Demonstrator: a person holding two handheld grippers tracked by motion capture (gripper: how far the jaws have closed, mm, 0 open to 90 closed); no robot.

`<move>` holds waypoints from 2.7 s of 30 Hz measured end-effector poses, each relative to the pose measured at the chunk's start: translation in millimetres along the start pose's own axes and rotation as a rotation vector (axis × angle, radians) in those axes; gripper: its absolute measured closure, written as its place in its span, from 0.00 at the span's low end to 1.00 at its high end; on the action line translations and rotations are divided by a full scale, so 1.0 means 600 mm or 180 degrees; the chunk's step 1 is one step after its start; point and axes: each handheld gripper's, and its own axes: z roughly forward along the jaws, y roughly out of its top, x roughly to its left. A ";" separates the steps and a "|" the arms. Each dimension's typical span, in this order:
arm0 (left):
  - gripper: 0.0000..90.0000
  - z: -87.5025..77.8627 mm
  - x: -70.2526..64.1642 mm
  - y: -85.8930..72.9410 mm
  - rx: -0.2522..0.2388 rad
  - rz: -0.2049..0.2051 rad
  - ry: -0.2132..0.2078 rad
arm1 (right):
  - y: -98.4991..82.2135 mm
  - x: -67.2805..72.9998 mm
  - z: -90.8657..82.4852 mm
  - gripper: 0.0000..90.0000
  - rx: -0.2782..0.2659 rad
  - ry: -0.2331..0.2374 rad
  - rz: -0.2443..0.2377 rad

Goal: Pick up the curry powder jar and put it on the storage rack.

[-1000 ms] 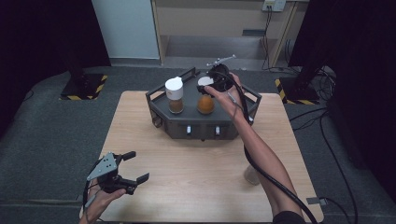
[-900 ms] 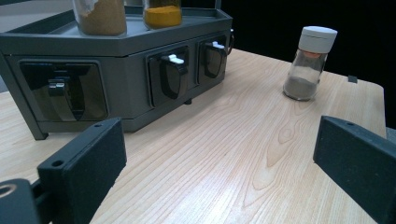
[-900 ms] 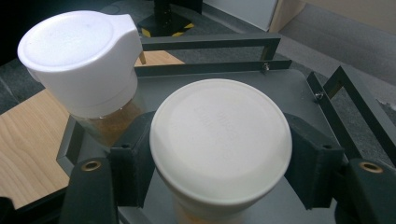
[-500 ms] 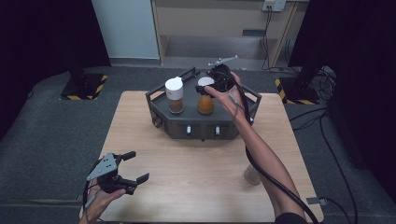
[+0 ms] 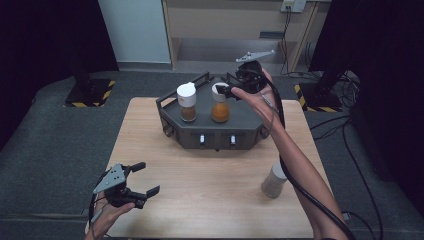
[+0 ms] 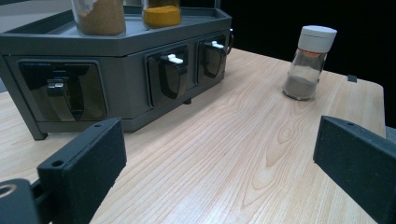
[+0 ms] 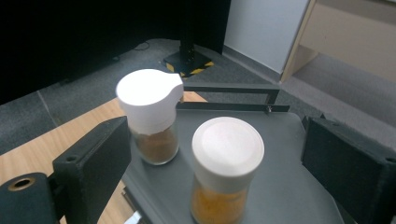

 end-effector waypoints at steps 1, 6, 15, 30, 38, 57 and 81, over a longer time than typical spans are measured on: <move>0.01 0.000 0.000 0.000 0.0000 -0.0001 0.0000 | -0.003 -0.001 -0.011 0.10 -0.0028 0.0041 -0.0013; 0.01 0.000 0.000 0.000 0.0004 -0.0005 0.0002 | -0.022 -0.002 -0.052 0.10 -0.0150 0.0168 -0.0061; 0.01 0.000 -0.001 0.001 0.0007 -0.0008 0.0005 | -0.070 0.021 -0.119 0.10 -0.0377 0.0347 -0.0170; 0.01 0.000 -0.002 0.001 0.0010 -0.0009 0.0008 | -0.156 0.075 -0.199 0.10 -0.0617 0.0510 -0.0396; 0.01 0.000 -0.002 0.001 0.0013 -0.0007 0.0006 | -0.197 0.099 -0.223 0.10 -0.0661 0.0478 -0.0478; 0.01 0.001 -0.002 0.001 0.0017 -0.0003 -0.0006 | -0.339 0.111 -0.237 0.10 -0.0640 0.0398 -0.0253; 0.01 0.002 -0.002 0.001 0.0004 -0.0006 -0.0045 | -0.443 0.112 -0.226 0.10 -0.0446 0.0463 -0.0064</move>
